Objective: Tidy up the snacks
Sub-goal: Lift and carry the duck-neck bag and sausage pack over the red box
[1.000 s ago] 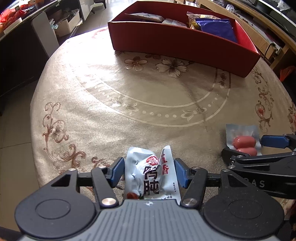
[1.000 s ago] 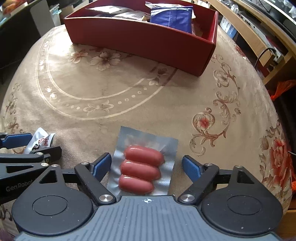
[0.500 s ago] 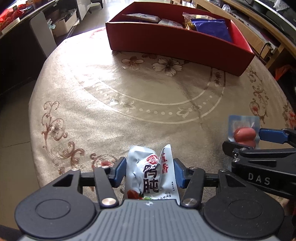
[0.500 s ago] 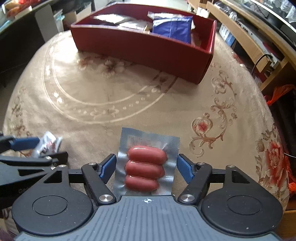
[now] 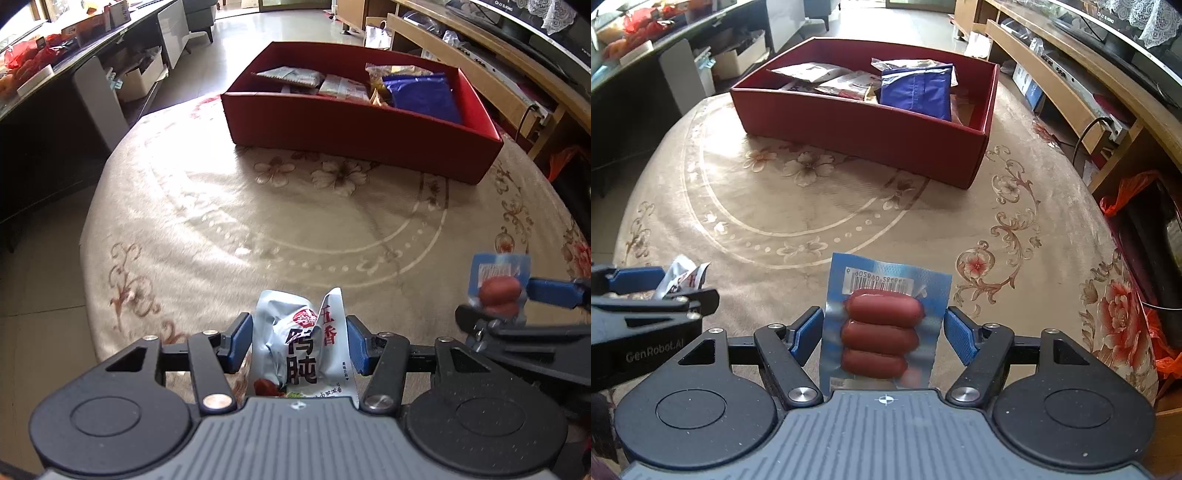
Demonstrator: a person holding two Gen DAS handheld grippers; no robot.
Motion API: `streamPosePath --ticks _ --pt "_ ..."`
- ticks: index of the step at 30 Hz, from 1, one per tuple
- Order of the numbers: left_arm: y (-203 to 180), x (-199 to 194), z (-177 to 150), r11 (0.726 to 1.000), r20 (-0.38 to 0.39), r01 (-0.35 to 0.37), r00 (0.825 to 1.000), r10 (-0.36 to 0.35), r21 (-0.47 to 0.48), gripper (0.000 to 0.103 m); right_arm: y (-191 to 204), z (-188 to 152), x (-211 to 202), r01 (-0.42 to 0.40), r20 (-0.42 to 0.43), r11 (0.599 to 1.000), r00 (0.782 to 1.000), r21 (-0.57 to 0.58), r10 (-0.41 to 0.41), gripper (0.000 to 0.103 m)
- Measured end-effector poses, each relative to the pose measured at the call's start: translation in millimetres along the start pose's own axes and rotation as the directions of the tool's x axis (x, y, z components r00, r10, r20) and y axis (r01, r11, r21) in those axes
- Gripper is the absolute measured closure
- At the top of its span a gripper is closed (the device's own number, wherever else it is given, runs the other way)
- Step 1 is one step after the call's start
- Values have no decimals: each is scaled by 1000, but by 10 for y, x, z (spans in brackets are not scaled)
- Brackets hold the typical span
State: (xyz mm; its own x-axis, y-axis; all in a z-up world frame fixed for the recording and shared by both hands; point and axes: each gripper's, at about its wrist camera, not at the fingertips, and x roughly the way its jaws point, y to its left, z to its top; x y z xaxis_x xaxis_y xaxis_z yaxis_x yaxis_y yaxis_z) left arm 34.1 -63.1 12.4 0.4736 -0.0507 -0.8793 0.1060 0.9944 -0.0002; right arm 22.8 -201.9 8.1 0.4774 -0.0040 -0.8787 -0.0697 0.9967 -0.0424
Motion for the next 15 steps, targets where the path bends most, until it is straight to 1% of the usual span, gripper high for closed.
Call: streamPosePath --ticks 4,9,15 --pt "-10 30 149 1000 11 11 1000 -11 1 53 2 85 18 5 13 1000 1000 2 -5 26" --pt "-2 -6 362 1000 59 2 998 -3 5 53 -53 243 6 10 42 1000 999 13 -10 26" --pt "11 13 581 1000 86 5 996 -5 -5 53 -127 459 -36 -6 88 999 996 51 2 26"
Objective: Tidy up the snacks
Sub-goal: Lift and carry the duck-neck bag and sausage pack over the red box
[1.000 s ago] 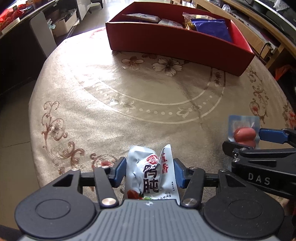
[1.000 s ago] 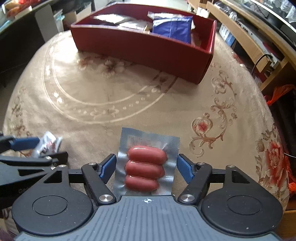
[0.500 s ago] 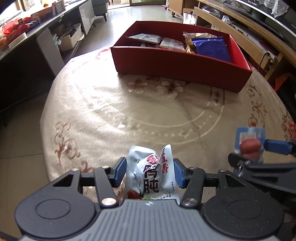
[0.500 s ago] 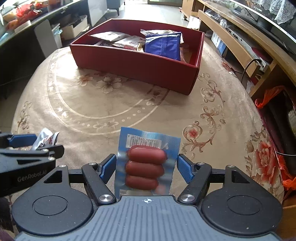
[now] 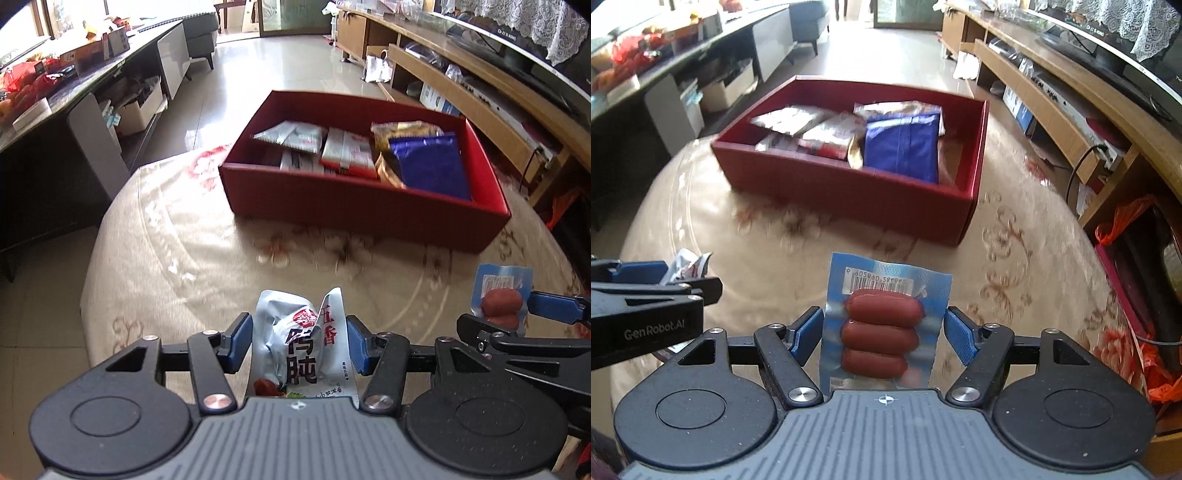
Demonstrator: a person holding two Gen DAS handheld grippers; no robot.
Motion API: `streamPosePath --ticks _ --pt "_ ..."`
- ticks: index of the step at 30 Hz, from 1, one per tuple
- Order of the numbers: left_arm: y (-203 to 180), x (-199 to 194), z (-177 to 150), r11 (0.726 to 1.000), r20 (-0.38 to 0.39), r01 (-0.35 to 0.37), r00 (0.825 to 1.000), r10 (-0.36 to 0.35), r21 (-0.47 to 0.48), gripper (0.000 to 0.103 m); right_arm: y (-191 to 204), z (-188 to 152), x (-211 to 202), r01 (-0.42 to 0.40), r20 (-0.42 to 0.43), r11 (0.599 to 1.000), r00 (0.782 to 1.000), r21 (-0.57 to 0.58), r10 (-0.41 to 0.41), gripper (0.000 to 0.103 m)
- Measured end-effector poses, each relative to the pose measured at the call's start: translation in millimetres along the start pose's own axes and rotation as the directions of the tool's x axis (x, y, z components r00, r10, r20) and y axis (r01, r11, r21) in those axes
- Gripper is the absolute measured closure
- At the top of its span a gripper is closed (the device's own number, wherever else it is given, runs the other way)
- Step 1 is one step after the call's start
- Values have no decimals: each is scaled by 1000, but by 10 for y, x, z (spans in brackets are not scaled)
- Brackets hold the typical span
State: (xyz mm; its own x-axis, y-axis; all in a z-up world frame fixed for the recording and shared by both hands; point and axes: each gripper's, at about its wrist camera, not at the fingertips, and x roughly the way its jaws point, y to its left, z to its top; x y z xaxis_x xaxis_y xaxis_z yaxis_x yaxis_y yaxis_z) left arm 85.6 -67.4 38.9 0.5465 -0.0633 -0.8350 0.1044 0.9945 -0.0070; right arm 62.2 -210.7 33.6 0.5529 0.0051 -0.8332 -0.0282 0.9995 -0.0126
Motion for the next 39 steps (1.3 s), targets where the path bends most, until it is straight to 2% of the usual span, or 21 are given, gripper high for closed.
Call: streamPosePath --ticks 22,39 --pt "-100 24 667 1000 95 0 995 0 0 53 -225 610 15 -1 100 998 995 56 -4 26" --pt "-191 265 1197 1000 133 -9 991 13 -29 53 -395 1083 250 5 125 997 992 78 -15 26"
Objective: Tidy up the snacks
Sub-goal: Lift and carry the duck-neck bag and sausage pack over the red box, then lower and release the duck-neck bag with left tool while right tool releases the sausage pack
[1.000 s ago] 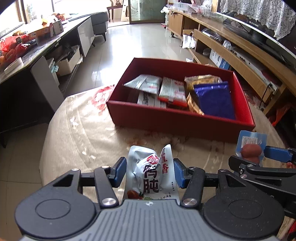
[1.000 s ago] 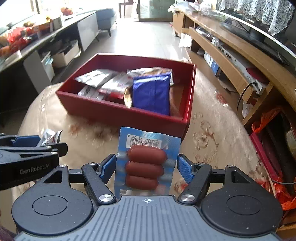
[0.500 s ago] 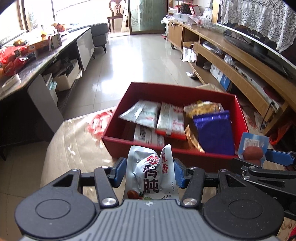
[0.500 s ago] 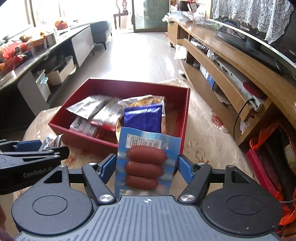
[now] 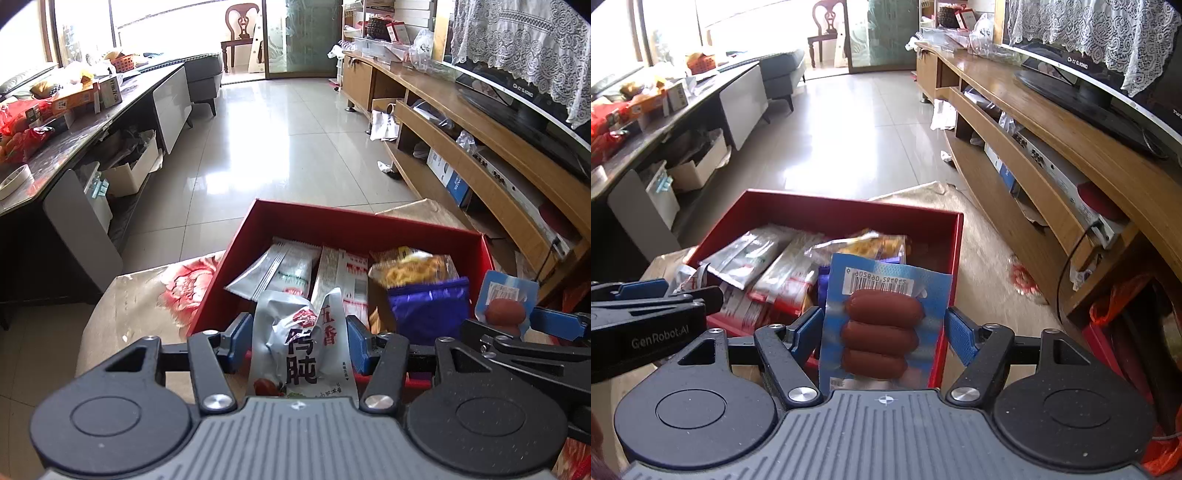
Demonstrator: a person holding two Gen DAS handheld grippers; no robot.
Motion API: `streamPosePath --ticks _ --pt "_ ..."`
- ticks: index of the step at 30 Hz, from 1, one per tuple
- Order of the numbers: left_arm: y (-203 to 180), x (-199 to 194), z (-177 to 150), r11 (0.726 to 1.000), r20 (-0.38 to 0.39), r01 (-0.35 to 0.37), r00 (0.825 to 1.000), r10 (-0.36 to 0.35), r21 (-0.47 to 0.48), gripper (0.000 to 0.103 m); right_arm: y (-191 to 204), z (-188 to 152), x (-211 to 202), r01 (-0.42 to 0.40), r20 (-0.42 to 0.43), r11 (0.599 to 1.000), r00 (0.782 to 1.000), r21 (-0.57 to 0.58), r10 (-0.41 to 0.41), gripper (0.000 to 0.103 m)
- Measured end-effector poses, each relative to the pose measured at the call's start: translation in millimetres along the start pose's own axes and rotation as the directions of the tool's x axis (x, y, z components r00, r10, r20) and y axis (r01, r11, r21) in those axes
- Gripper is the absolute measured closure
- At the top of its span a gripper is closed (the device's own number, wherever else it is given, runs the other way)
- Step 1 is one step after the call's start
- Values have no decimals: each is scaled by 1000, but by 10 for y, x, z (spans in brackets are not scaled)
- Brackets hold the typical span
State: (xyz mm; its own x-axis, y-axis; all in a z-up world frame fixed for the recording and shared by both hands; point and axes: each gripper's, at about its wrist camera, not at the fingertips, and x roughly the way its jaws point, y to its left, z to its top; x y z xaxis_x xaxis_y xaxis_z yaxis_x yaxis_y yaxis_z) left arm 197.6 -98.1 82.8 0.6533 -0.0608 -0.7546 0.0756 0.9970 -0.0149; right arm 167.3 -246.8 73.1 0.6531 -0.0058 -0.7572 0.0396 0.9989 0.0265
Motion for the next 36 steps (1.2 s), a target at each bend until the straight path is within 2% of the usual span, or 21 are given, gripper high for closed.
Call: streamPosePath --ticks 13,29,36 --pt "-93 417 205 999 -38 10 999 -11 -40 53 -77 261 348 -18 -14 999 1000 36 19 26" --pt "-87 804 223 998 -82 -7 997 2 -55 53 -43 285 638 -1 -47 1000 999 25 2 25" --pt "-52 847 247 998 -94 -4 996 -2 -68 52 -3 287 671 10 -39 1000 999 15 -9 24"
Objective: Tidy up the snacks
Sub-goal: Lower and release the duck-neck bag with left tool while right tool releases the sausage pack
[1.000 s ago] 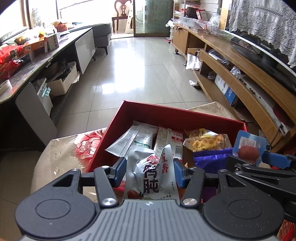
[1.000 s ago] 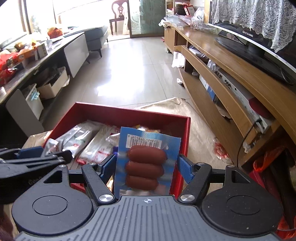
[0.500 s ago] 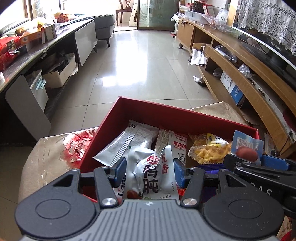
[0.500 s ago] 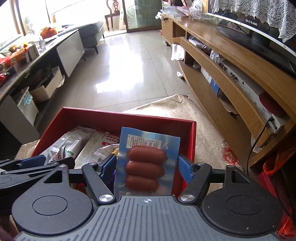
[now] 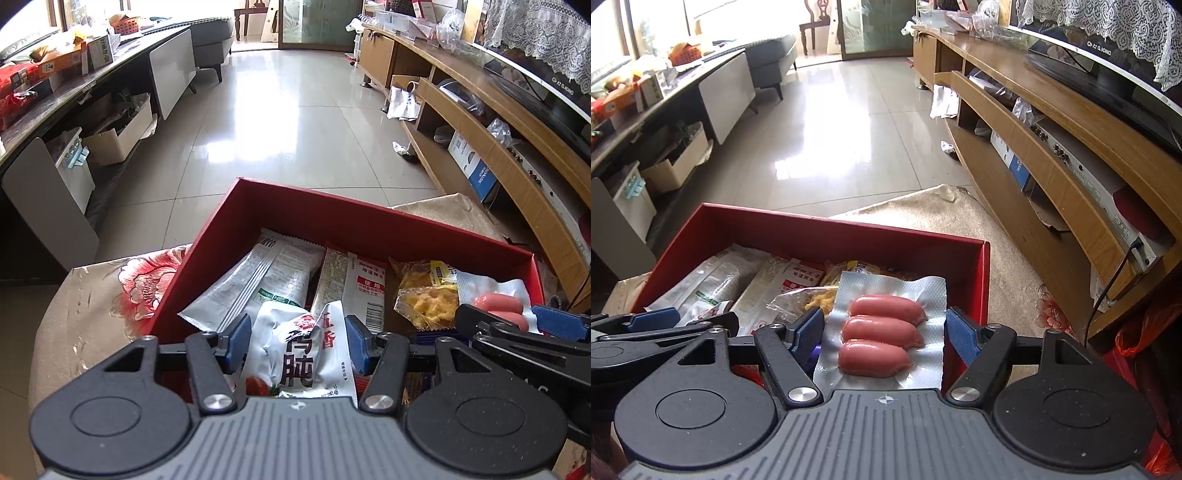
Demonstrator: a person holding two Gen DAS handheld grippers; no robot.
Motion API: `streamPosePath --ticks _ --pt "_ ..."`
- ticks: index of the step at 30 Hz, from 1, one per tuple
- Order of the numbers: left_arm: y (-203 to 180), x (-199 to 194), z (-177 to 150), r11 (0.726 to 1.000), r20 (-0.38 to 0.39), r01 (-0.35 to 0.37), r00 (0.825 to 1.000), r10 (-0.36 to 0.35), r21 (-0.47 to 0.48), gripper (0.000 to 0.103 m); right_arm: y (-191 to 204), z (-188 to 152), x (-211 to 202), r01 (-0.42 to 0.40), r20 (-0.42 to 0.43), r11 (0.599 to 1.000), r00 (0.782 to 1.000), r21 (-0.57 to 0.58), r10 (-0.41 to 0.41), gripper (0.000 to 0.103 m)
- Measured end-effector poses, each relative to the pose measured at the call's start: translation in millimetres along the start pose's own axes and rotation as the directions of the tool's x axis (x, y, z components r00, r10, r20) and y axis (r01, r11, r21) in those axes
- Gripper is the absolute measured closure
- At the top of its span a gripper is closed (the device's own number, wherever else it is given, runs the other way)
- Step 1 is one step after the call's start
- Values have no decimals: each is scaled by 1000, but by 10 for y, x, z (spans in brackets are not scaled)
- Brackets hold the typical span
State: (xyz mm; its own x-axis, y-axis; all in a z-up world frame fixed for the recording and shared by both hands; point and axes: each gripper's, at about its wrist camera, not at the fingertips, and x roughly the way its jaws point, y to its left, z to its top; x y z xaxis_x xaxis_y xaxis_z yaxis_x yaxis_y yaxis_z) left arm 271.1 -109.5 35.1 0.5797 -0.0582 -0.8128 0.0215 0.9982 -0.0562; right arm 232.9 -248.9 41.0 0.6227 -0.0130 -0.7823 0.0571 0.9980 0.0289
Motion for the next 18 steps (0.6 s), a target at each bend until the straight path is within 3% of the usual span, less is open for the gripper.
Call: streamPosePath --ticks 18 --pt "6 -152 19 1000 17 -15 1000 14 11 48 -12 42 -157 21 36 1000 999 -8 -21 19"
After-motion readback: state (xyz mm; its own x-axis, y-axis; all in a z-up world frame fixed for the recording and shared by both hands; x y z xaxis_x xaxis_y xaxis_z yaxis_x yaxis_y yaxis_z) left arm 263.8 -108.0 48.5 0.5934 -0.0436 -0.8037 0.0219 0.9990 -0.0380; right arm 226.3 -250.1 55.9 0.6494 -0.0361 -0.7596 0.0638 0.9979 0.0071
